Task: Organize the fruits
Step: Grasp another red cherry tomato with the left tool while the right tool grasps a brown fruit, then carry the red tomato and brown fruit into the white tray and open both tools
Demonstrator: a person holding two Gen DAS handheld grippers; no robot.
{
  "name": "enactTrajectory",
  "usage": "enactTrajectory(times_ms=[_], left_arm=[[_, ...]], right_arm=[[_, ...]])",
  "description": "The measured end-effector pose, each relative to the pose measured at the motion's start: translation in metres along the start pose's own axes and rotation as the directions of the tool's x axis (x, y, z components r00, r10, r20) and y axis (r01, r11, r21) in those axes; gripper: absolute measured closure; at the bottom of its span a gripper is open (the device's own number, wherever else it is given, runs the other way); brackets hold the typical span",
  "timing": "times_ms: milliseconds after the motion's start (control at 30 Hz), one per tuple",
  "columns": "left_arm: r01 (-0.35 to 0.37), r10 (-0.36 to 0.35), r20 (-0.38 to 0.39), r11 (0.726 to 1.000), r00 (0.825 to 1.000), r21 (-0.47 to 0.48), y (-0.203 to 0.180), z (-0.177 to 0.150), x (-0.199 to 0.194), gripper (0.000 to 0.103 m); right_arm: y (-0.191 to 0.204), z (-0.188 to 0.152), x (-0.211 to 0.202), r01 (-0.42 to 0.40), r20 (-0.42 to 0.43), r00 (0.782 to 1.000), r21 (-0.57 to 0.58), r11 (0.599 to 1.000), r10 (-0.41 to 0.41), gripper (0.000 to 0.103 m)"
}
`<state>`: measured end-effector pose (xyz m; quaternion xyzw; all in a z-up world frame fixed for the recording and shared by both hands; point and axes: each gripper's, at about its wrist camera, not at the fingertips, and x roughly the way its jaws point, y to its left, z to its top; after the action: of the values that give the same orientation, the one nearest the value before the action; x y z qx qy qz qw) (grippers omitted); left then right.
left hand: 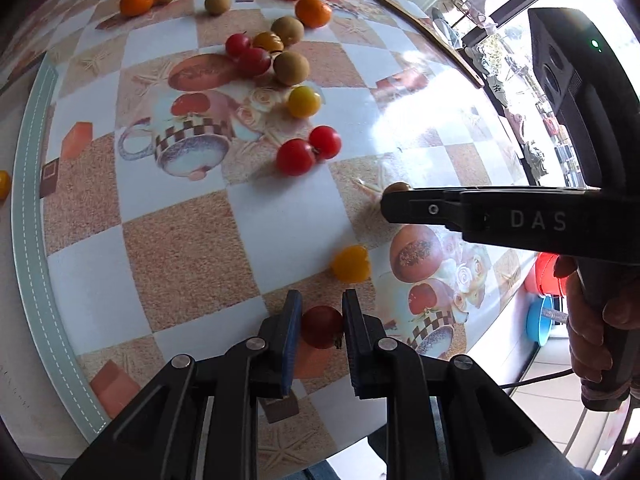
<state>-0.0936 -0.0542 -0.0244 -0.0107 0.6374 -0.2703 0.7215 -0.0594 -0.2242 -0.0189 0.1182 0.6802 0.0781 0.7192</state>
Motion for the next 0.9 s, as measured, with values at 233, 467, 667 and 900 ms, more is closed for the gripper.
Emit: enactTrajectory(times_ms=[233, 467, 667, 900], left_arm=[[0.0, 0.001, 0.022, 1.0, 1.0, -0.025, 0.014, 0.0, -0.014, 0.081], [-0.006, 0.011, 0.078, 0.998, 0.997, -0.055, 0.024, 0.013, -0.039, 0.081], [-0.022, 0.038, 0.15, 0.994, 0.988, -0.104, 0.035, 0.018, -0.06, 0.081], [-0.057, 0.095, 0.211, 0.982, 0.973, -0.18, 0.063, 0.014, -0.083, 0.081]], right_arm=[[0.002, 0.003, -0.005, -0.001, 0.007, 1.0, 0.003, 1.0, 0.001, 0.078], [0.013, 0.008, -0.011, -0.005, 0.021, 1.0, -0.019, 1.0, 0.006, 0.078], [0.033, 0.017, -0.016, -0.01, 0.035, 0.999, -0.059, 0.998, 0.012, 0.078], [0.07, 0.029, -0.015, -0.024, 0.039, 0.999, -0.128, 0.991, 0.029, 0.078]])
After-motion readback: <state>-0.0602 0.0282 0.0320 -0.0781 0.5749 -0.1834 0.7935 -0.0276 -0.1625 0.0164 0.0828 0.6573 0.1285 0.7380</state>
